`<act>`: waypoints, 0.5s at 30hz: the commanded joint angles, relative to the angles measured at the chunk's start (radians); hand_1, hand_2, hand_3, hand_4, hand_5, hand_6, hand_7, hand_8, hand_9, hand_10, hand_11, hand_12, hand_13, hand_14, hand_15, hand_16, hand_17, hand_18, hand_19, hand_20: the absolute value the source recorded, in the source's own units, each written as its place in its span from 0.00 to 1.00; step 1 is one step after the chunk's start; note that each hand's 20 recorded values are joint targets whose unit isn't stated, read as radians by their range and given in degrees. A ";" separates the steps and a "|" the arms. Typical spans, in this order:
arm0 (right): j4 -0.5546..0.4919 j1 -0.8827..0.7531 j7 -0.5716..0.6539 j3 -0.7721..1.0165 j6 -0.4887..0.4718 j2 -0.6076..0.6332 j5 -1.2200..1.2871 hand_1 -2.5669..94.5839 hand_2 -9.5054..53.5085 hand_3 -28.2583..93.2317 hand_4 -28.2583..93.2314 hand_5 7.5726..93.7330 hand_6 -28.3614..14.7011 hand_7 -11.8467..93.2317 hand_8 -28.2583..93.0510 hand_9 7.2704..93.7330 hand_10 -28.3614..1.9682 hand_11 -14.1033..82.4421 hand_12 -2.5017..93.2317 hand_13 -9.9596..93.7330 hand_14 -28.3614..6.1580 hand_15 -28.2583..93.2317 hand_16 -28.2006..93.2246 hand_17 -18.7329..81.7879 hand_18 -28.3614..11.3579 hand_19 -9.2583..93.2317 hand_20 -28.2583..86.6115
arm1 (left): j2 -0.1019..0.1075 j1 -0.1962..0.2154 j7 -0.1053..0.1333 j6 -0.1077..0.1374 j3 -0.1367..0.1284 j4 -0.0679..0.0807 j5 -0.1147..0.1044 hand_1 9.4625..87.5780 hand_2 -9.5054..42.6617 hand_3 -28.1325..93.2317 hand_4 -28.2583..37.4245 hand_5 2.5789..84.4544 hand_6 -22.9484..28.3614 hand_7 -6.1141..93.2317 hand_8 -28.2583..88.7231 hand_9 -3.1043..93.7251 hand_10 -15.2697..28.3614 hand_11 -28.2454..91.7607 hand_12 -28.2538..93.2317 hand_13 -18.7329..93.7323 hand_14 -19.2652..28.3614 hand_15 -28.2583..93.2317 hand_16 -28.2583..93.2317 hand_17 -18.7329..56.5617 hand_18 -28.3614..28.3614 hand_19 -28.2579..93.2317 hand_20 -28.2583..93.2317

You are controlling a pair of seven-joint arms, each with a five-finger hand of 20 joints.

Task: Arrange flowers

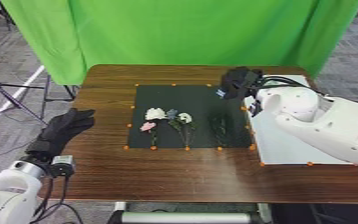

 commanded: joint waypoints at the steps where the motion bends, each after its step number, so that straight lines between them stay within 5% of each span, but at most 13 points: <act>1: 0.018 0.004 -0.020 0.000 -0.056 -0.021 -0.046 0.67 0.12 0.61 0.07 0.76 0.77 0.32 0.27 0.86 0.66 0.25 0.34 0.92 0.79 0.82 0.50 0.78 0.36 1.00 0.84 | -0.002 0.001 -0.006 -0.010 0.001 0.003 0.001 0.16 0.50 0.68 0.00 0.49 0.56 0.17 0.19 0.45 0.72 0.39 0.30 0.43 0.79 0.37 0.20 0.26 0.69 0.35 0.32; 15: 0.047 -0.052 -0.012 0.024 -0.077 -0.032 -0.019 0.63 0.12 0.63 0.08 0.75 0.80 0.34 0.26 0.85 0.66 0.27 0.33 0.91 0.77 0.83 0.49 0.77 0.35 1.00 0.84 | 0.000 -0.017 -0.002 -0.022 0.014 0.013 0.001 0.16 0.50 0.68 0.00 0.49 0.56 0.17 0.19 0.45 0.72 0.39 0.30 0.43 0.79 0.37 0.20 0.25 0.70 0.35 0.32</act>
